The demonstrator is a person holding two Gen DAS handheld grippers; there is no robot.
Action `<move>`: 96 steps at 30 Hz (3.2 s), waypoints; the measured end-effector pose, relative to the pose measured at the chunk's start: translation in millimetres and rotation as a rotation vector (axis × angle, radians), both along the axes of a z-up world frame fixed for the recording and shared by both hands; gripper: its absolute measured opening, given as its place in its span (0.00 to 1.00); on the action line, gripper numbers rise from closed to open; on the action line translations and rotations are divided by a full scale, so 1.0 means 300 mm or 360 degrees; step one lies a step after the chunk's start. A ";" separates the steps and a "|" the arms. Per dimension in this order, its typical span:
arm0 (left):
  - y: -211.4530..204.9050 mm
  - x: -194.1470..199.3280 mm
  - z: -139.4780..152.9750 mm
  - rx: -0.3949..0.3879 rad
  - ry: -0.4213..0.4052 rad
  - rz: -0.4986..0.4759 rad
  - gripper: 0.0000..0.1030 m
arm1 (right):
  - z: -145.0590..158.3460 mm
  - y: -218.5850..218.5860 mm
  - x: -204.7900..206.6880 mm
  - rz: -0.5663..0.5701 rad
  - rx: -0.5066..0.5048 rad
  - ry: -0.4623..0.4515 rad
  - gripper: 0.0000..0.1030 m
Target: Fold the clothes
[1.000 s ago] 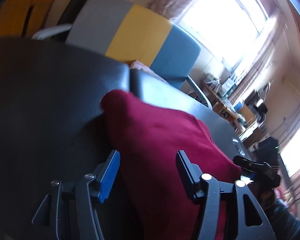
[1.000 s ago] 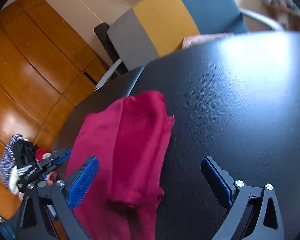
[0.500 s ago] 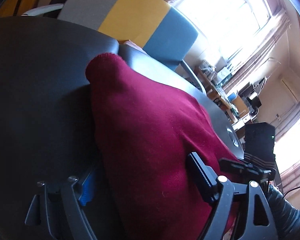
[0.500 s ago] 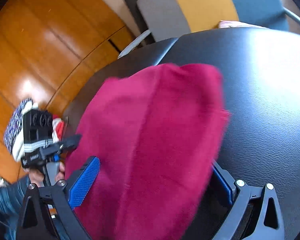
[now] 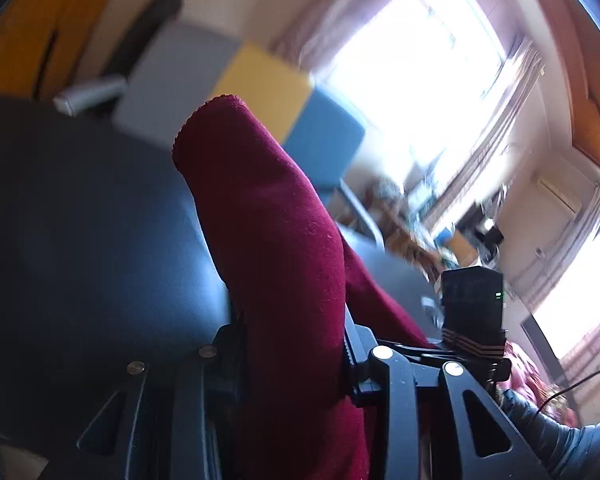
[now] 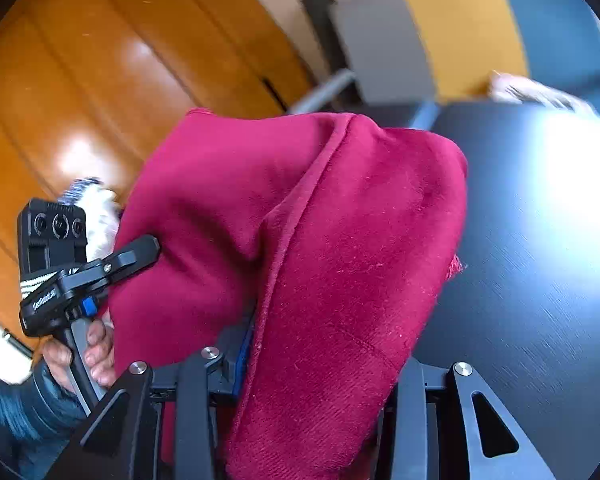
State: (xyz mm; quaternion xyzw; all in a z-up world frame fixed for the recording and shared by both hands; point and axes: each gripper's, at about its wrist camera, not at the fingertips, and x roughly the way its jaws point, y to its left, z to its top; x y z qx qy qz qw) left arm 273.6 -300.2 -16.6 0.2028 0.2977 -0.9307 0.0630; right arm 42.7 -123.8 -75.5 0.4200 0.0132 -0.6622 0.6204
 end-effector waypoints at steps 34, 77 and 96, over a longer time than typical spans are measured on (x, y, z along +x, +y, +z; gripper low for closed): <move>-0.472 1.284 0.491 0.0043 -0.0061 0.1884 0.47 | 0.578 -1.450 1.121 0.1395 -0.0315 -0.0082 0.60; -0.167 1.044 0.582 -0.0657 -0.0155 0.2358 0.69 | 0.694 -1.087 1.167 0.1243 -0.0653 0.0435 0.68; -0.089 0.910 0.598 -0.0851 -0.0468 0.2520 0.79 | 0.692 -0.891 1.108 0.0989 -0.0707 0.0642 0.80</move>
